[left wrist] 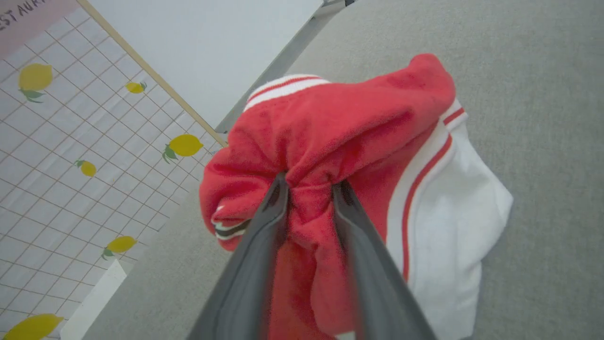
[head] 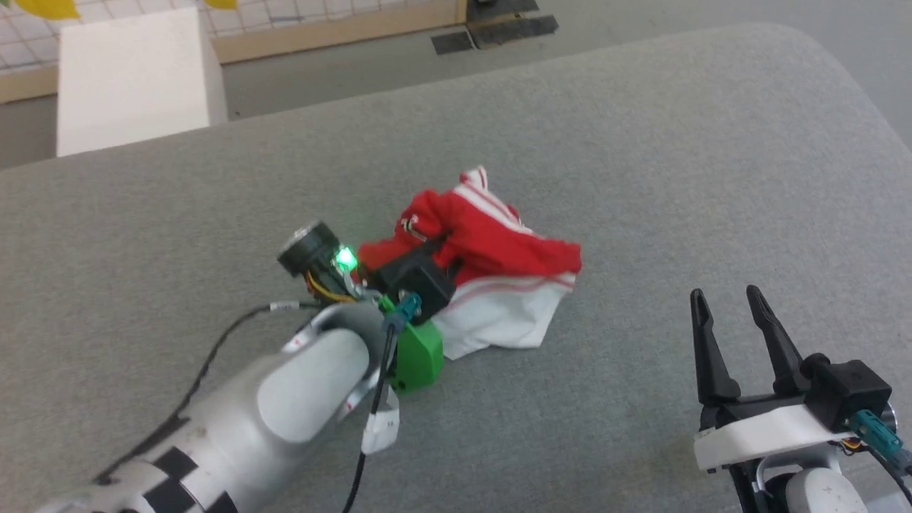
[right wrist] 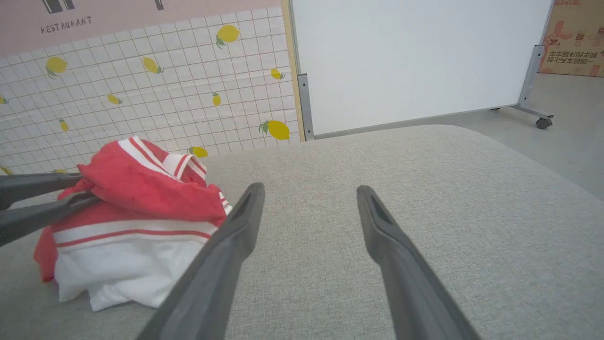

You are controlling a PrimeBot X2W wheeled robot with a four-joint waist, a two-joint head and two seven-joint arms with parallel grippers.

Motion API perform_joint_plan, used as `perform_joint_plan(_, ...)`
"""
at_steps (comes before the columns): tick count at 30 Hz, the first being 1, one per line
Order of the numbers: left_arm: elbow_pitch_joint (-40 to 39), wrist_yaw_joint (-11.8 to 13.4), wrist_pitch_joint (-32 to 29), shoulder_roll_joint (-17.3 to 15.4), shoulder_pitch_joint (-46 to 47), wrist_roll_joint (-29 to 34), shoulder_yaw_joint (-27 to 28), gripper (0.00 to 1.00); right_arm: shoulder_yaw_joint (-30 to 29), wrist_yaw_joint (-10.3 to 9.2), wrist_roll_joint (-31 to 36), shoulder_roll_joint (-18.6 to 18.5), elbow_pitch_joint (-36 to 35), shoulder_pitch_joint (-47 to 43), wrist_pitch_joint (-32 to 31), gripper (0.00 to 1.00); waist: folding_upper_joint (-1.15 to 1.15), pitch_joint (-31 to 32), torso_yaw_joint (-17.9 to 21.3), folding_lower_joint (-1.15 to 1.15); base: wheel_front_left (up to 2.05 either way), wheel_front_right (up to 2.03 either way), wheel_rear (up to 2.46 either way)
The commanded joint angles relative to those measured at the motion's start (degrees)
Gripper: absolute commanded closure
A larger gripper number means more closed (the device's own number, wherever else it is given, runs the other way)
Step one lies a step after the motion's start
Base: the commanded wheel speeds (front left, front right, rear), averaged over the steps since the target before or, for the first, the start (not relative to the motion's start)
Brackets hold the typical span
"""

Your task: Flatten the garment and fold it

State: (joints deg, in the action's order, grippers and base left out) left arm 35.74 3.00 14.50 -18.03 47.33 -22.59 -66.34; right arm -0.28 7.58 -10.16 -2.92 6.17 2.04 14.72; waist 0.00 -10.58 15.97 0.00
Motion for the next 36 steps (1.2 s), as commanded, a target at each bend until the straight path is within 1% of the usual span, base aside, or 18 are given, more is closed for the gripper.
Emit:
perform_joint_plan(1, 1.5, -0.6, 0.5, 0.6, -1.4, 0.1, -0.2, 0.0, 0.2, -0.09, -0.1, 0.0, 0.0, 0.8, 0.3, 0.0, 0.0, -1.8, 1.6, 0.0, 0.0, 0.0, 0.0)
perform_joint_plan(4, 3.1, -1.3, 0.5, 2.2, -2.8, -0.2, 0.6, 0.0, 0.0, -0.09, 0.2, 0.0, 0.3, 0.9, 0.3, 0.0, 0.0, -1.2, 0.5, 0.0, 0.0, 0.0, 0.0)
perform_joint_plan(8, 0.6, -1.0, 0.5, 3.2, -4.2, -0.2, 3.8, 0.0, -0.5, -0.09, 0.9, 0.0, 0.5, 0.6, 0.3, 0.0, 0.0, 0.7, -1.9, 0.0, 0.0, 0.0, 0.0)
perform_joint_plan(12, -3.9, -0.6, 0.5, 3.0, -6.8, -0.6, 8.2, 0.0, -0.9, -0.09, 2.0, 0.0, 1.2, -0.4, 0.3, 0.0, 0.0, 4.2, -5.2, 0.0, 0.0, 0.0, 0.0)
perform_joint_plan(16, -8.9, -0.1, 0.5, 1.4, -10.2, -0.4, 12.5, 0.0, -1.4, -0.09, 3.1, 0.0, 1.7, -1.8, 0.3, 0.0, 0.0, 7.7, -8.5, 0.0, 0.0, 0.0, 0.0)
perform_joint_plan(20, -13.7, 1.7, 0.5, -0.5, -15.2, -1.6, 18.3, 0.0, -2.1, -0.09, 4.1, 0.0, 2.2, -3.5, 0.3, 0.0, 0.0, 10.6, -11.5, 0.0, 0.0, 0.0, 0.0)
perform_joint_plan(24, -17.8, 4.4, 0.5, -1.9, -22.8, -3.8, 25.3, 0.0, -2.4, -0.09, 4.3, 0.0, 2.2, -5.1, 0.3, 0.0, 0.0, 12.4, -13.8, 0.0, 0.0, 0.0, 0.0)
perform_joint_plan(27, -21.1, 6.3, 0.5, -2.2, -29.0, -4.5, 30.2, 0.0, -2.3, -0.09, 4.1, 0.0, 2.2, -6.3, 0.3, 0.0, 0.0, 13.1, -15.1, 0.0, 0.0, 0.0, 0.0)
perform_joint_plan(29, -23.0, 7.1, 0.5, -2.1, -32.9, -4.6, 32.9, 0.0, -1.6, -0.09, 4.0, 0.0, 2.3, -6.8, 0.3, 0.0, 0.0, 13.3, -15.5, 0.0, 0.0, 0.0, 0.0)
perform_joint_plan(33, -26.0, 7.7, 0.5, -0.7, -39.4, -3.7, 37.0, 0.0, -1.2, -0.09, 4.0, 0.0, 2.1, -7.5, 0.3, 0.0, 0.0, 13.3, -16.0, 0.0, 0.0, 0.0, 0.0)
perform_joint_plan(36, -27.1, 7.3, 0.5, 0.4, -42.6, -2.1, 38.4, 0.0, -1.1, -0.09, 3.9, 0.0, 1.6, -7.7, 0.3, 0.0, 0.0, 12.9, -16.3, 0.0, 0.0, 0.0, 0.0)
